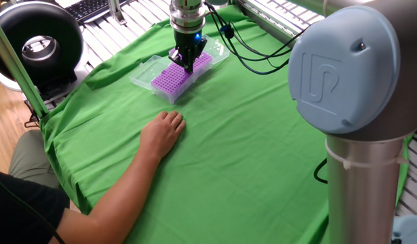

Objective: Insert a small pipette tip into the holder for small pipette tips

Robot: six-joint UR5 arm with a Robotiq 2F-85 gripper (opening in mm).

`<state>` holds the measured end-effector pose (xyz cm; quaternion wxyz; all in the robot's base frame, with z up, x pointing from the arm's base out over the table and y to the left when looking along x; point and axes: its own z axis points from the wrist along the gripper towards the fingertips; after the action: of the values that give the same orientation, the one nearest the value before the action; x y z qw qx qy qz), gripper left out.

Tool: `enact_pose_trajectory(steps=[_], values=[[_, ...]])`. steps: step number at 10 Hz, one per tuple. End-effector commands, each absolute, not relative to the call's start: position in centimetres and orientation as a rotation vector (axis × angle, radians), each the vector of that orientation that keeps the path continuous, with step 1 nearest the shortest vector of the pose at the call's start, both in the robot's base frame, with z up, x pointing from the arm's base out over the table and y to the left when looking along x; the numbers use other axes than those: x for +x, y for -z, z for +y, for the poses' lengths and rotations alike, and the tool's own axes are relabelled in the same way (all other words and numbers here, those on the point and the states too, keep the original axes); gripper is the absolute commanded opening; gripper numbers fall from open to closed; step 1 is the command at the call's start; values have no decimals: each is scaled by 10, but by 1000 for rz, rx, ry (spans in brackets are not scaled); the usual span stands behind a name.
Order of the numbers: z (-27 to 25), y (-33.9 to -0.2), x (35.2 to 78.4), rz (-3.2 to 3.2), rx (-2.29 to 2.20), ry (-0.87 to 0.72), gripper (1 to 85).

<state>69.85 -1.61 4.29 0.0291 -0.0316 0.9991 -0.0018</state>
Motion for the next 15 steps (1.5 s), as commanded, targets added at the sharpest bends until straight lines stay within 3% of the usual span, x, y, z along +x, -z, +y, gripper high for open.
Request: enact_pose_trajectory(steps=[1,5,10,15], values=[[-16,-46,698,3084,-75,-14,67],[-20,-57,690,3131,-52,32,13],[-25,-85,688,3192,-53,71,10],[-42,-82,710,3145,-138,141,10]])
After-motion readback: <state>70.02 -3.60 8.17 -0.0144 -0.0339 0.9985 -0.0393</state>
